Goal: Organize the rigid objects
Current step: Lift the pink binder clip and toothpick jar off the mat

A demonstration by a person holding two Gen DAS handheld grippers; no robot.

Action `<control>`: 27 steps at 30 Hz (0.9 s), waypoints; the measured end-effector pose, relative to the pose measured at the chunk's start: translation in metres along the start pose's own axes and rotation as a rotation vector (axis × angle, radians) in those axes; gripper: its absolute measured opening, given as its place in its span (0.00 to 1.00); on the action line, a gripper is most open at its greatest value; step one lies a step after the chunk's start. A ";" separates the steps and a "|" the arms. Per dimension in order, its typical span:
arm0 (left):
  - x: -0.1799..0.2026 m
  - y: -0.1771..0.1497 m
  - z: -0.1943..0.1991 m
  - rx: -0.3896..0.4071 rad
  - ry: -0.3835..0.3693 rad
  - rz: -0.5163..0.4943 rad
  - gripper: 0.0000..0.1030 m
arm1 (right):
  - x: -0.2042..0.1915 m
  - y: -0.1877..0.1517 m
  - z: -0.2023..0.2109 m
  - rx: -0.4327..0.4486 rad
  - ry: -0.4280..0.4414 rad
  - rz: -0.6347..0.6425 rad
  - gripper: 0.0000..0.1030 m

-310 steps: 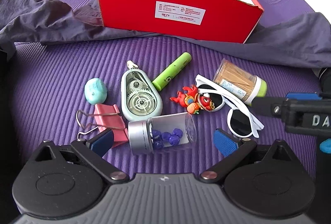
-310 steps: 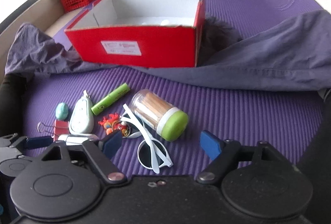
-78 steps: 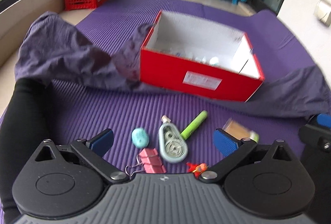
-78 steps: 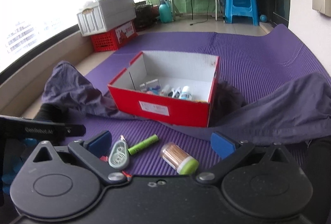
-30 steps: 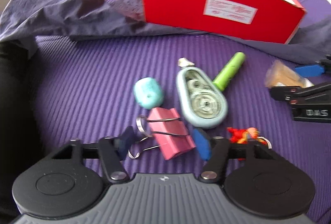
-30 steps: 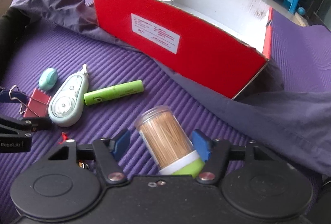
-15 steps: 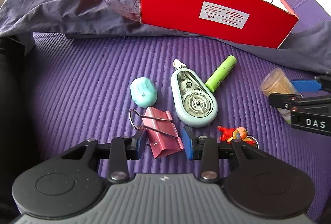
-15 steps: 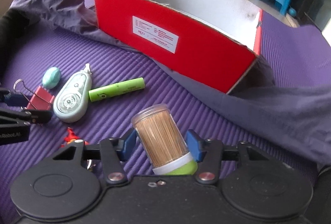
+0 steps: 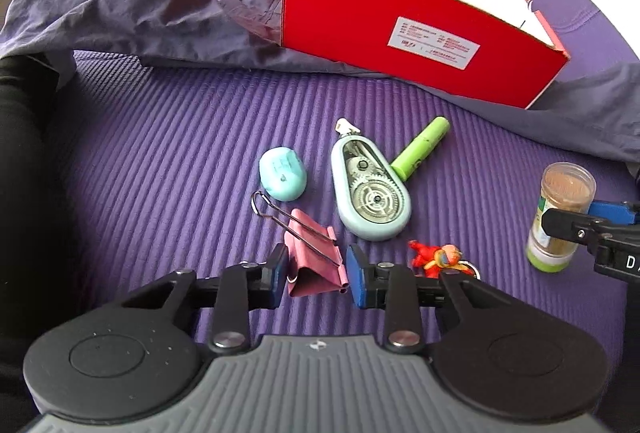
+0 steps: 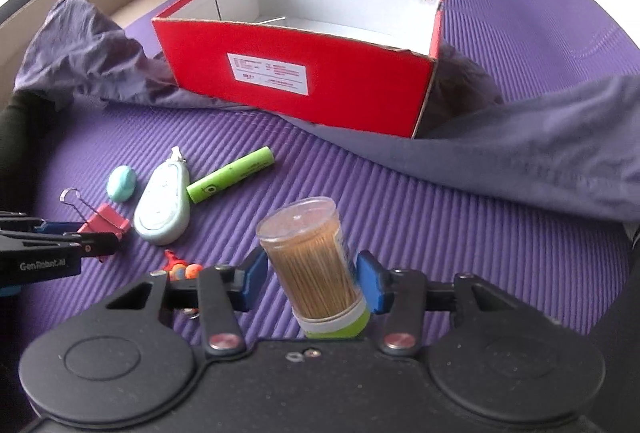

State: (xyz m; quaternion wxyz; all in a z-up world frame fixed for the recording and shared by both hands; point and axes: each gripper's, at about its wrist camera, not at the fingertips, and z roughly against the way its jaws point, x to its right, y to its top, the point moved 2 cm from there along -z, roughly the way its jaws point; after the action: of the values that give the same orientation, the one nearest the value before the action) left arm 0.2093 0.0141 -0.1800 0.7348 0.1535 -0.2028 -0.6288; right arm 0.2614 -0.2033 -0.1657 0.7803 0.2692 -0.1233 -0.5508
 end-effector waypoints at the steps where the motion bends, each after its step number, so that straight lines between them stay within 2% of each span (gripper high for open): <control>1: 0.000 0.000 0.003 0.003 -0.006 -0.001 0.29 | 0.000 -0.001 0.003 0.006 0.001 -0.004 0.46; 4: 0.002 0.000 0.010 0.014 -0.017 -0.006 0.28 | -0.001 -0.002 0.012 0.025 0.013 -0.012 0.46; 5: 0.002 0.000 0.013 0.019 -0.017 -0.008 0.19 | -0.002 -0.002 0.016 0.030 0.015 -0.013 0.46; 7: 0.003 0.001 0.017 0.021 -0.025 -0.010 0.17 | -0.003 -0.002 0.022 0.041 0.022 -0.015 0.46; 13: 0.001 0.002 0.021 0.022 -0.031 -0.010 0.17 | -0.004 -0.001 0.039 0.068 0.037 -0.029 0.45; 15: 0.001 0.002 0.024 0.026 -0.036 -0.014 0.12 | -0.004 -0.001 0.043 0.073 0.041 -0.035 0.45; 22: -0.003 0.009 0.036 0.053 -0.070 -0.008 0.08 | -0.001 -0.003 0.050 0.080 0.040 -0.048 0.45; 24: -0.006 0.012 0.035 0.033 -0.109 0.006 0.08 | 0.001 -0.003 0.052 0.081 0.043 -0.053 0.45; 27: -0.010 0.012 0.037 0.008 -0.123 0.040 0.09 | 0.002 -0.004 0.052 0.081 0.049 -0.059 0.45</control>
State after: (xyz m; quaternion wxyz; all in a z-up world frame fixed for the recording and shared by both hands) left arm 0.2001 0.0275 -0.1436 0.7327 0.1134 -0.2533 -0.6215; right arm 0.2337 -0.2212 -0.1247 0.7550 0.3175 -0.1182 -0.5614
